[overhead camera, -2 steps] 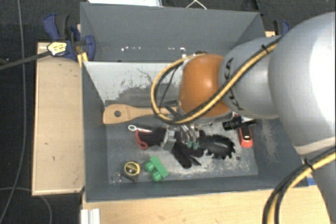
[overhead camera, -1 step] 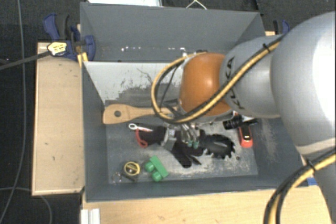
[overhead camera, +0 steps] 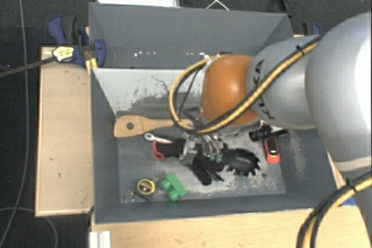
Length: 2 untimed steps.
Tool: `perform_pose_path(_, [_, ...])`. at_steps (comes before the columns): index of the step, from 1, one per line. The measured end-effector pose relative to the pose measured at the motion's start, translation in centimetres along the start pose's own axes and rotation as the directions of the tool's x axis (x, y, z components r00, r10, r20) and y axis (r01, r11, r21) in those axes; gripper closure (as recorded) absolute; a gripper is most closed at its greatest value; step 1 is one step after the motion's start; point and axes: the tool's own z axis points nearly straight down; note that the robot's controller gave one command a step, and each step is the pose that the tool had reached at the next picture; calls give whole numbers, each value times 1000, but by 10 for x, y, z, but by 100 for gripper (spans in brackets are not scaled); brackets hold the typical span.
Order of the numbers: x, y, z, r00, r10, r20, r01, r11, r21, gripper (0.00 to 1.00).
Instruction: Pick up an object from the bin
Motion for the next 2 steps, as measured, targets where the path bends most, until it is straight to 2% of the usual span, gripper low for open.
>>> perform_pose_path(1, [0, 0, -21, 1000, 1, -3, -1, 1000, 1, 100])
perform_pose_path(2, [-1, 1, -40, 1000, 2, 3, -2, 1000, -2, 100])
